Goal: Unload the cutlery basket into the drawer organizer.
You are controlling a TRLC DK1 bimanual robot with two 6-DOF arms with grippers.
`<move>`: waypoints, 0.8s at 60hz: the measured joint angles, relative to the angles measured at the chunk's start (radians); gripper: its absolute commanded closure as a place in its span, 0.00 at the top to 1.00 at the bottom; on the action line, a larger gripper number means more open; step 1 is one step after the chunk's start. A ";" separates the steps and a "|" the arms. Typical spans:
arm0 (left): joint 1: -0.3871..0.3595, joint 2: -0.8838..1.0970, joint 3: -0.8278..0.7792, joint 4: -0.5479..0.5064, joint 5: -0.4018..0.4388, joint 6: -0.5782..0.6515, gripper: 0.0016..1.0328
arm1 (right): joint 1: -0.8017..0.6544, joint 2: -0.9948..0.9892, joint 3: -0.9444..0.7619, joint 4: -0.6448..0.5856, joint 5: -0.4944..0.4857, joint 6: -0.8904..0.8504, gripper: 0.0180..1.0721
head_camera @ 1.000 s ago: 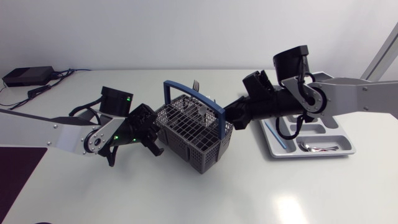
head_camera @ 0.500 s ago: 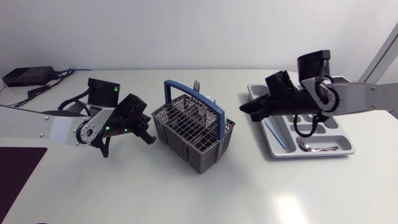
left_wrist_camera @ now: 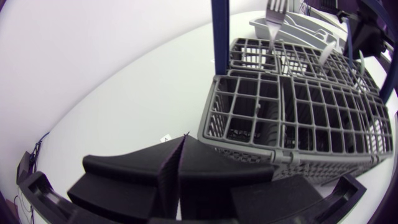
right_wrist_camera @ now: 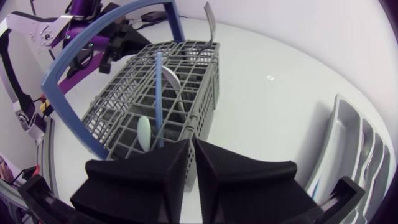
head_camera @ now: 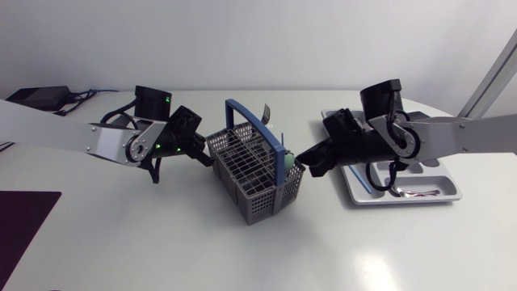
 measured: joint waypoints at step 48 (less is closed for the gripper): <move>0.056 0.047 0.120 -0.074 0.073 -0.025 0.23 | 0.124 -0.249 -0.035 -0.197 0.043 0.020 0.36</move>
